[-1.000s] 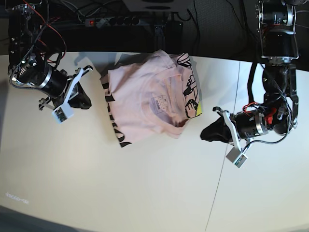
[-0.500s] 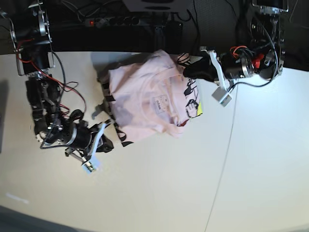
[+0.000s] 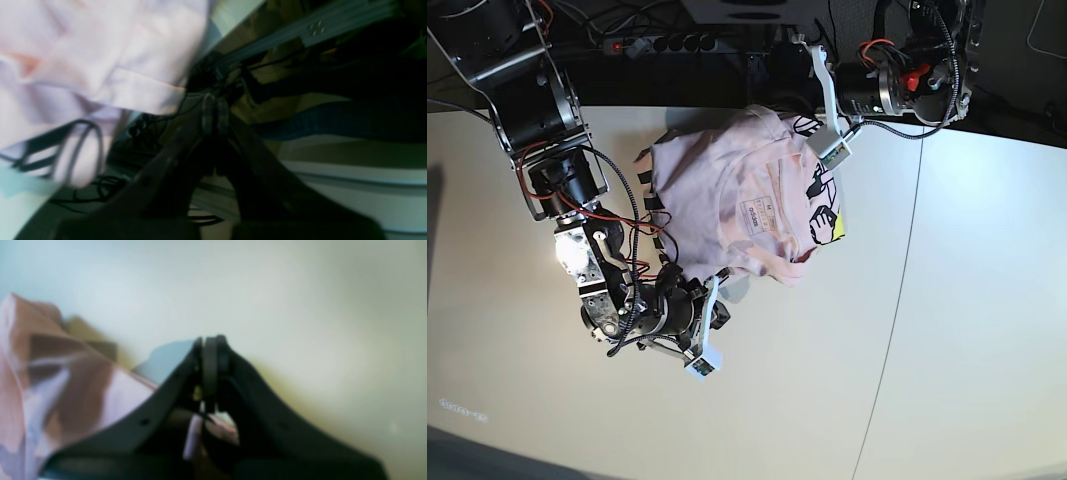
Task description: Fold the T-shirt properly
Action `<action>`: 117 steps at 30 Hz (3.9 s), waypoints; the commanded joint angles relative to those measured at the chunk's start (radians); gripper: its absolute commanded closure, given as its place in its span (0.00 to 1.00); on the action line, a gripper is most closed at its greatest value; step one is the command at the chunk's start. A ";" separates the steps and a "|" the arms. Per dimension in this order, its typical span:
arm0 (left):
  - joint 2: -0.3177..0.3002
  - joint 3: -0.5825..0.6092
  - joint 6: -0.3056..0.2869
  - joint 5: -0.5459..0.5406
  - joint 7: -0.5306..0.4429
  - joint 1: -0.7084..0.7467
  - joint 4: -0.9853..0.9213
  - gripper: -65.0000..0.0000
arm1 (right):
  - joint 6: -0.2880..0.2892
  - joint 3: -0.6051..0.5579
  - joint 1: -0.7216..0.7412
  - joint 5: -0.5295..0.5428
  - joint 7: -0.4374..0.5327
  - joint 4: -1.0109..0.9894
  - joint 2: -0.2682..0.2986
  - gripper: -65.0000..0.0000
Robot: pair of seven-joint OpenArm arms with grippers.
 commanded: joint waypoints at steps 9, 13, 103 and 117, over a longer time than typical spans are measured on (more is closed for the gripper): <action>0.000 0.132 -0.013 0.121 -0.137 -0.008 -0.048 1.00 | 0.015 0.005 0.029 0.002 -0.026 -0.005 -0.003 1.00; 0.000 0.113 -0.013 0.121 -0.143 -0.048 -0.082 1.00 | 0.019 0.005 0.013 0.035 -0.041 -0.005 0.014 1.00; -0.157 -0.359 -0.013 0.179 -0.231 0.315 0.185 1.00 | 0.032 1.070 -1.286 0.419 -0.224 0.777 0.256 1.00; -0.113 -0.276 0.063 0.556 -0.562 0.107 -0.755 1.00 | 0.017 1.067 -1.288 0.264 -0.119 0.124 0.106 1.00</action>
